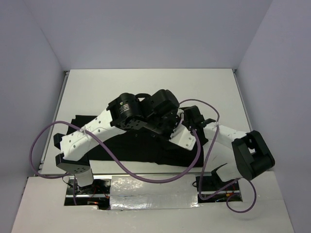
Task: Fold and stack the long sleeve shirts
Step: Fold the shirt
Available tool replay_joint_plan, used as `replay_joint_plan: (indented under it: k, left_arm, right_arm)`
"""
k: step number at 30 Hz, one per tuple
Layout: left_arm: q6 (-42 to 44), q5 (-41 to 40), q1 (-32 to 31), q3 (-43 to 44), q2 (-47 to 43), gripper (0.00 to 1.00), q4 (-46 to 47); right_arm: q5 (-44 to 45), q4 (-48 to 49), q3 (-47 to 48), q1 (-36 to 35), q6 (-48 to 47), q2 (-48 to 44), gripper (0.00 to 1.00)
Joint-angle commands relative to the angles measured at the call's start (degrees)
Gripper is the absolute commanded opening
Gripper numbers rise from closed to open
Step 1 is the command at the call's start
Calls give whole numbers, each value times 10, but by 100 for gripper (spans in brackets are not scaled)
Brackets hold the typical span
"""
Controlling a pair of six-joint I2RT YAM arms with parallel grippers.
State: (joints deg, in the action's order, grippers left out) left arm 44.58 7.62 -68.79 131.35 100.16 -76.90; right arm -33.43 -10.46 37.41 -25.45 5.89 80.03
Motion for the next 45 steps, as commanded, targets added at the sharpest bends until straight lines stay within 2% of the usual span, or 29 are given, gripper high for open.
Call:
replay_joint_plan:
  k: [1, 6, 10, 16, 17, 20, 23, 26, 29, 33, 39, 45]
  left_arm:
    - [-12, 3, -2, 13, -13, 0, 24]
    - [-8, 8, -3, -7, -12, 0, 33]
    - [-7, -1, -3, -22, -12, 0, 47]
    - [-13, -99, -3, -48, -8, 0, 99]
    - [-12, -114, -3, -63, -7, 0, 111]
    - [-18, -176, 1, -93, -3, 0, 133]
    - [-22, -191, 2, -120, -6, 0, 164]
    - [-27, -171, 24, -140, -22, 0, 200]
    - [-43, -180, 26, -99, 6, 0, 163]
    - [-67, -181, 27, -121, 8, 0, 154]
    - [-91, -182, 45, -157, 7, 0, 170]
    - [-99, -215, 64, -183, 26, 0, 222]
  right_arm:
    - [-19, -14, 22, -6, 16, 26, 0]
    - [-65, 8, 37, -15, 18, 60, 0]
    - [-70, -25, 57, -18, -9, 79, 0]
    - [-45, -86, 64, -13, -34, 92, 0]
    - [-39, -88, 64, -8, -27, 78, 3]
    - [-49, -68, 58, 20, -7, 32, 36]
    - [-59, -48, 58, 60, 6, -26, 48]
    - [-59, -43, 66, 108, 8, -88, 54]
    - [-17, -69, 86, 139, -10, -151, 60]
    - [60, -82, 90, 159, -41, -238, 68]
    - [52, -60, 58, 173, -52, -368, 69]
    - [99, -83, 43, 172, -33, -402, 70]
